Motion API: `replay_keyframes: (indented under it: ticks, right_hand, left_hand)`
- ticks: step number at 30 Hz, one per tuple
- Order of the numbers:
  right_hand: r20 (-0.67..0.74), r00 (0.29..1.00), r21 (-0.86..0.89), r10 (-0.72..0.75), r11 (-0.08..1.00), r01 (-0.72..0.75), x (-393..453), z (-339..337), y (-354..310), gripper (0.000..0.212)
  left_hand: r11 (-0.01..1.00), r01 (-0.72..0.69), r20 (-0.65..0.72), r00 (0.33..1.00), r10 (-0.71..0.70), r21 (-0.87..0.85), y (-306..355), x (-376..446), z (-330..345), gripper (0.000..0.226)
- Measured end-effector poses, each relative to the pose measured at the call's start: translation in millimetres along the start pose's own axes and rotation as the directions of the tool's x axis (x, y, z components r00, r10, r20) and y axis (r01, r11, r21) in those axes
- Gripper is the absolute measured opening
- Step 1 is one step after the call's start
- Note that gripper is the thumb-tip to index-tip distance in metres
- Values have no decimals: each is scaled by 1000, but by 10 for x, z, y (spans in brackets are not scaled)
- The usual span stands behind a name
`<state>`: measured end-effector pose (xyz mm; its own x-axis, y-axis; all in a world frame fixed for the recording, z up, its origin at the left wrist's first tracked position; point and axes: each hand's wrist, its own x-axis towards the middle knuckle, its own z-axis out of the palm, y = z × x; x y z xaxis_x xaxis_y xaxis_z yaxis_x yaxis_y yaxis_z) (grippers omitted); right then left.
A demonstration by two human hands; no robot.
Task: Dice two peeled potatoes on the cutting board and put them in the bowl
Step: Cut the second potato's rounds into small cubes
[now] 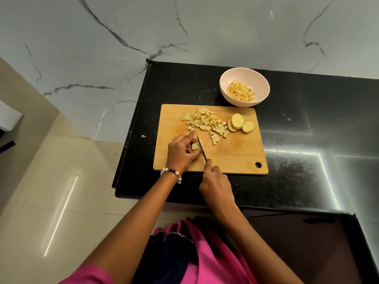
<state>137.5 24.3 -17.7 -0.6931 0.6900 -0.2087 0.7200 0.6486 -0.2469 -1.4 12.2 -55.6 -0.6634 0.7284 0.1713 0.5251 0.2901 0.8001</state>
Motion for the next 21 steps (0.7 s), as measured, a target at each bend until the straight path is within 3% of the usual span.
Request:
replay_keyframes:
  ticks: [8, 14, 21]
  right_hand:
    - [-31, 999, -18, 32, 999, -33, 127, -88, 164, 55]
    - [-42, 999, 100, 33, 995, -29, 165, -170, 254, 56]
    - [-54, 998, 195, -40, 979, 50, 135, -23, 126, 50]
  left_hand:
    - [999, 10, -3, 1000, -10, 37, -27, -3, -6, 59]
    - [987, -7, 38, 999, 1, 161, -33, 31, -70, 54]
    - [988, 44, 80, 995, -57, 151, -90, 43, -119, 39]
